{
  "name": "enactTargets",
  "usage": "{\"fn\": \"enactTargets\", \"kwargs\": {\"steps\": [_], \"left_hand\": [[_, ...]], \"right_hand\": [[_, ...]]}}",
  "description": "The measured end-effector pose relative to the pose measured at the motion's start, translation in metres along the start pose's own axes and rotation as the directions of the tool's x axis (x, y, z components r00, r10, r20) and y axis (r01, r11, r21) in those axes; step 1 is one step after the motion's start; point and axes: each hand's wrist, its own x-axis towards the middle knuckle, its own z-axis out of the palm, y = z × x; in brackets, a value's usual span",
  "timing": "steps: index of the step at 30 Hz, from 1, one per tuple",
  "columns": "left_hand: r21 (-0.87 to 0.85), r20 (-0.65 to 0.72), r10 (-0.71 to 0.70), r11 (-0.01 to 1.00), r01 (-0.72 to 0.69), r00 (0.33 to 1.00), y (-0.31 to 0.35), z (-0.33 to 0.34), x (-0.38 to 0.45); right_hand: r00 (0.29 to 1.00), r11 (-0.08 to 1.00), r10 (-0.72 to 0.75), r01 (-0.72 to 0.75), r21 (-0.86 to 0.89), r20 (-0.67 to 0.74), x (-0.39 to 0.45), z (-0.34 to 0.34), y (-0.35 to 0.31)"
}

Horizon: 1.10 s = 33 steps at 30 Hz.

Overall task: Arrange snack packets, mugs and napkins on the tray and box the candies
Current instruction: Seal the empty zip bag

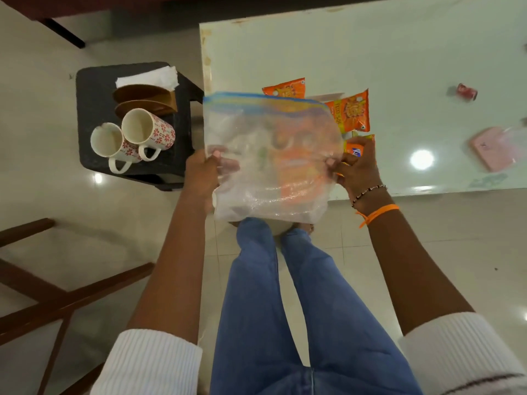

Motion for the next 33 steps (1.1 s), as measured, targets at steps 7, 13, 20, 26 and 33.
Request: {"fn": "enactTargets", "kwargs": {"steps": [7, 13, 20, 26, 33], "left_hand": [[-0.029, 0.186, 0.282, 0.959, -0.282, 0.941, 0.017, 0.004, -0.009], [0.679, 0.369, 0.094, 0.653, -0.337, 0.925, 0.023, 0.014, -0.011], [0.746, 0.249, 0.451, 0.474, -0.467, 0.857, 0.027, 0.048, -0.016], [0.588, 0.165, 0.479, 0.654, -0.476, 0.862, 0.032, 0.061, -0.009], [-0.019, 0.491, -0.373, 0.899, 0.437, 0.788, 0.01, 0.062, -0.029]], "right_hand": [[0.942, 0.85, -0.301, 0.337, -0.406, 0.152, 0.005, -0.019, -0.009], [0.957, 0.651, -0.223, 0.288, -0.702, 0.185, 0.009, -0.034, -0.018], [0.941, 0.196, -0.265, 0.266, -0.944, 0.21, -0.002, -0.016, -0.031], [0.957, 0.359, -0.077, 0.289, -0.887, 0.28, 0.001, 0.009, -0.024], [0.973, 0.991, 0.122, -0.11, -0.072, 0.195, -0.017, -0.002, -0.027]]}}
